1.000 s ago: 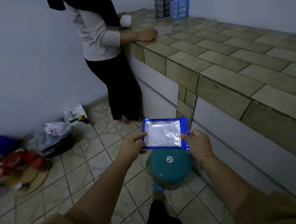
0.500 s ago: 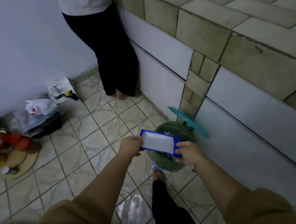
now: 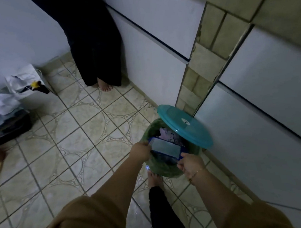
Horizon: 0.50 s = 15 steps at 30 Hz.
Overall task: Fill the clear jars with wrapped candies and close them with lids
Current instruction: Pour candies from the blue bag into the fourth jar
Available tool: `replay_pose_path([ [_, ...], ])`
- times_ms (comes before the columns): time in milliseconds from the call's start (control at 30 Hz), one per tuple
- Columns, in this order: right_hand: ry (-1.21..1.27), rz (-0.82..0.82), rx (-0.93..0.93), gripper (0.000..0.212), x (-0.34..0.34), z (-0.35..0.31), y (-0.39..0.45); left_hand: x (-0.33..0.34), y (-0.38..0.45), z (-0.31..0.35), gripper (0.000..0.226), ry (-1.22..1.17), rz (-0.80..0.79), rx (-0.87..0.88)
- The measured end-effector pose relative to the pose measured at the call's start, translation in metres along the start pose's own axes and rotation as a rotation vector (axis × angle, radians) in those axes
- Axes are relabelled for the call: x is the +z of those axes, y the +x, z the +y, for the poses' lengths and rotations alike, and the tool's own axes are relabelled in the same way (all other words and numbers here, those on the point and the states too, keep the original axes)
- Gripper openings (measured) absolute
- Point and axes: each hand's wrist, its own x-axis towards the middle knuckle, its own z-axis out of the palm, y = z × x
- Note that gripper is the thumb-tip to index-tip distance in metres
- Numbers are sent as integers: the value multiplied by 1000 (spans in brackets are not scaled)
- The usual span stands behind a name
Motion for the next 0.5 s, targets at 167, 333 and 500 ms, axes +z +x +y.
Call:
replay_pose_path([
  [167, -252, 21, -106, 35, -11, 3, 19, 16, -2, 4, 41, 39, 24, 38],
  [333, -183, -10, -123, 31, -25, -12, -17, 10, -36, 21, 40, 79, 18, 37],
  [500, -57, -51, -244, 19, -49, -29, -54, 3, -102, 63, 43, 36, 43, 139],
])
